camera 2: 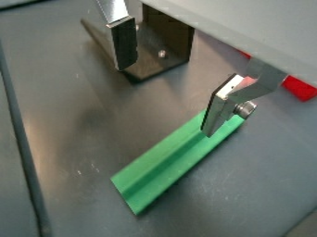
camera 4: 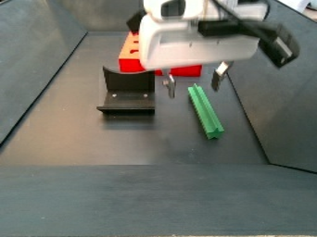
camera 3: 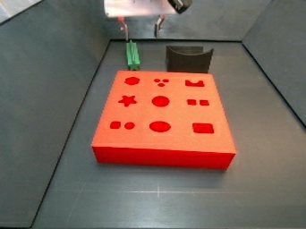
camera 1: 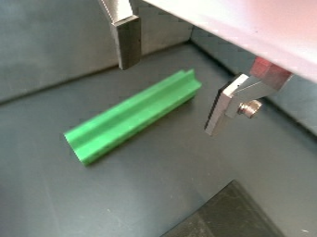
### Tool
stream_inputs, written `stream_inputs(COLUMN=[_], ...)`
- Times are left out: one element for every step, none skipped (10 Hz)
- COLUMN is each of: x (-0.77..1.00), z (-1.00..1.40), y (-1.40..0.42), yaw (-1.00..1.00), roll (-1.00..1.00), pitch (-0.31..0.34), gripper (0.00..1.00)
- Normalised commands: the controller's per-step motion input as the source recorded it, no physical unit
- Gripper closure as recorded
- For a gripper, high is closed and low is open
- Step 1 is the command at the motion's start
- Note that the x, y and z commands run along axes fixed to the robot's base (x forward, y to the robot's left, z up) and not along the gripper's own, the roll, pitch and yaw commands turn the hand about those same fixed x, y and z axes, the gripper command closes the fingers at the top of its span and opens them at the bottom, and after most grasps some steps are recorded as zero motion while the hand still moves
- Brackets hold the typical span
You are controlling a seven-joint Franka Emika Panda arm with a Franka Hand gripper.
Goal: Pick up the star object. Move up. Place the star object on the fixture. Regrasp the star object. Move to above the board. Insert the star object.
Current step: Pick up the star object.
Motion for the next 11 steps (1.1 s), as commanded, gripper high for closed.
stream_inputs(x=[0.0,0.01,-0.29,-0.39,-0.02,0.0,-0.05,-0.25,-0.07,0.0,0.0], z=[-0.73,-0.71,-0.61,-0.59,-0.18,0.0,0.0,0.0,-0.02,0.0,0.0], y=[-0.07,-0.21,-0.3,-0.39,-0.16,0.0,-0.29,-0.59,-0.44,0.0,0.0], yaw=[0.19,0.05,-0.11,-0.23,-0.03,-0.01,-0.17,-0.25,-0.17,0.0,0.0], roll=[0.31,0.34,0.35,0.31,0.24,0.0,0.0,0.08,0.11,0.0,0.0], pitch=[0.0,0.0,0.0,0.0,-0.057,0.0,0.0,-0.017,0.0,0.0,0.0], gripper=[0.0,0.0,0.0,0.0,0.0,0.0,0.0,0.0,0.0,1.0,1.0])
